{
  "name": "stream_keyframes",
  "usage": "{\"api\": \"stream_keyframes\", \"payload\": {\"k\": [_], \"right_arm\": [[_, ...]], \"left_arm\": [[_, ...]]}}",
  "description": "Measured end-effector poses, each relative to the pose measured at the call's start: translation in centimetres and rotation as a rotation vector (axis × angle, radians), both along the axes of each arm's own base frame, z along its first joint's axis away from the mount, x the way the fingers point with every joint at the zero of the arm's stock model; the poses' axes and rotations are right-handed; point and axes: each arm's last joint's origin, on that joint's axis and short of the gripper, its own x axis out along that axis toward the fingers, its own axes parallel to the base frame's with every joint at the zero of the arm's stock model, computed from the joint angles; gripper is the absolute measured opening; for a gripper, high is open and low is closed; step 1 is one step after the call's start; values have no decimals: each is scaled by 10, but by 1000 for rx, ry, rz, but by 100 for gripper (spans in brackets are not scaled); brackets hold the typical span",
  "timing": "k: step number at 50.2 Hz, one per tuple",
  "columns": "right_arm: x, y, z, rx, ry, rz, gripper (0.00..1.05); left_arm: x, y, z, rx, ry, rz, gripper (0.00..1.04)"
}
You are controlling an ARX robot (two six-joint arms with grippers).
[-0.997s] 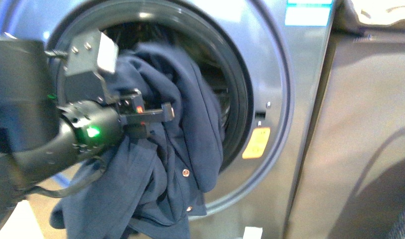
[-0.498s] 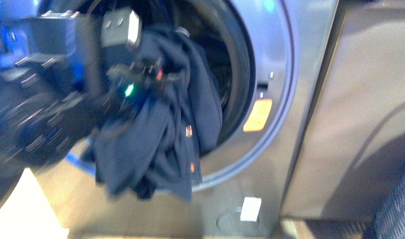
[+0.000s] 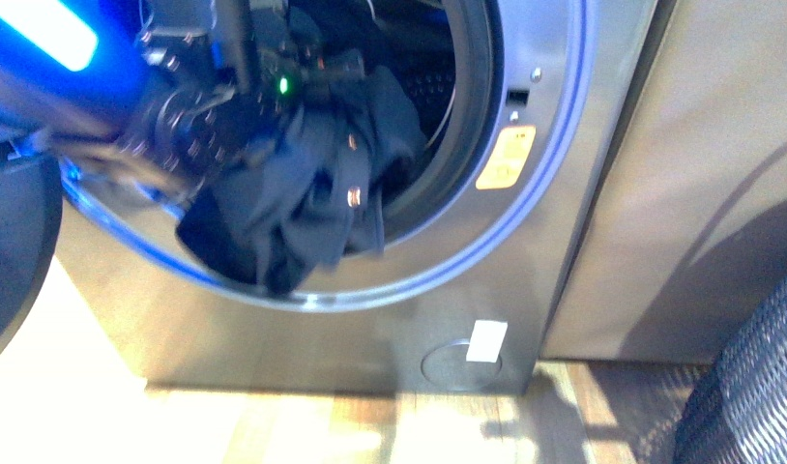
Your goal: Put clothes into washing machine
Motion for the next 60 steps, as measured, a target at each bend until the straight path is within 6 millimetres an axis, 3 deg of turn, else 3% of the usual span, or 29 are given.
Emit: {"api": "stream_keyframes", "payload": {"k": [9, 18, 37, 45, 50, 58, 60], "right_arm": [[-11, 0, -3, 0, 8, 0, 2], [-11, 0, -3, 0, 4, 0, 2], [-11, 0, -3, 0, 4, 0, 2], [-11, 0, -3, 0, 4, 0, 2], [-11, 0, -3, 0, 4, 0, 2], [-11, 0, -3, 0, 4, 0, 2], [-11, 0, -3, 0, 4, 0, 2]], "left_arm": [[23, 9, 6, 10, -29, 65, 12], [42, 18, -4, 25, -16, 111, 12], [53, 9, -22, 51, 26, 53, 12], [54, 3, -34, 69, 101, 29, 37], [51, 1, -44, 89, 147, 6, 58], [34, 4, -67, 111, 197, -11, 97], [26, 6, -68, 115, 203, -12, 99]]}}
